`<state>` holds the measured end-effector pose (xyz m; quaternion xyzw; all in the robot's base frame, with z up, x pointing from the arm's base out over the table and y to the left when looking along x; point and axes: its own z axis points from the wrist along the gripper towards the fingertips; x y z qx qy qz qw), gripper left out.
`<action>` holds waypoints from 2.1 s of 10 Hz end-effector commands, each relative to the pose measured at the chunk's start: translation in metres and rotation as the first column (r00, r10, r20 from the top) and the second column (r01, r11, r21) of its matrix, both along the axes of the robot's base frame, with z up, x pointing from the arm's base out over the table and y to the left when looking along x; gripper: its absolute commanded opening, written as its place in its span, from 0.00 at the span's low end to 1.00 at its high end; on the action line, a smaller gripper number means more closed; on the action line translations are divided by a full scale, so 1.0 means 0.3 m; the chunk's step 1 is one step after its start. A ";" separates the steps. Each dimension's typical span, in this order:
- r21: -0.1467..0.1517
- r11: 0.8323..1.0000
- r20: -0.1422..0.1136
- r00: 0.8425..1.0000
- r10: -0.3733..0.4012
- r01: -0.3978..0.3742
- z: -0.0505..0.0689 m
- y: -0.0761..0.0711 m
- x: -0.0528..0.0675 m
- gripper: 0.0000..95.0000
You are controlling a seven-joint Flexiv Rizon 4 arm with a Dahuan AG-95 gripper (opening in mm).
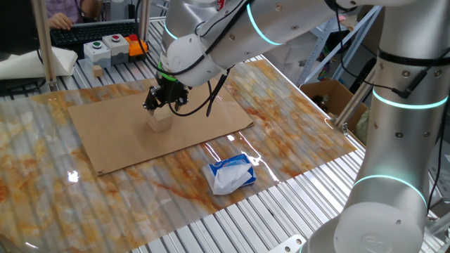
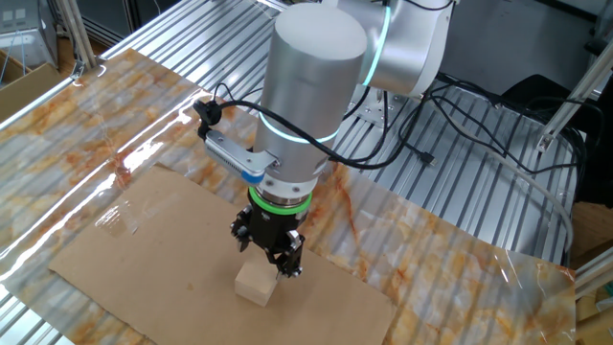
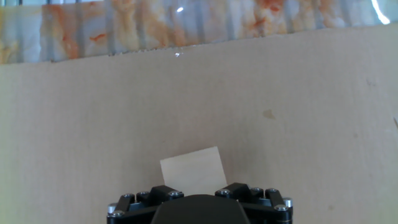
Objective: Hold a small block with the gripper and sweep it from left to right on the table
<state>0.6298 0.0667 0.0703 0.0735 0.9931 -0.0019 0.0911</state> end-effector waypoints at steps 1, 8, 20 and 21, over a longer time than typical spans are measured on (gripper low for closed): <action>0.000 1.000 -0.001 1.000 -0.008 0.008 0.000 -0.001 -0.001 0.80; -0.052 0.999 -0.005 1.000 -0.008 0.008 0.000 -0.001 -0.001 1.00; 0.128 0.988 -0.023 0.996 -0.082 0.085 0.000 -0.001 -0.001 1.00; 0.161 0.979 -0.036 0.992 -0.118 0.122 0.000 -0.001 -0.001 0.80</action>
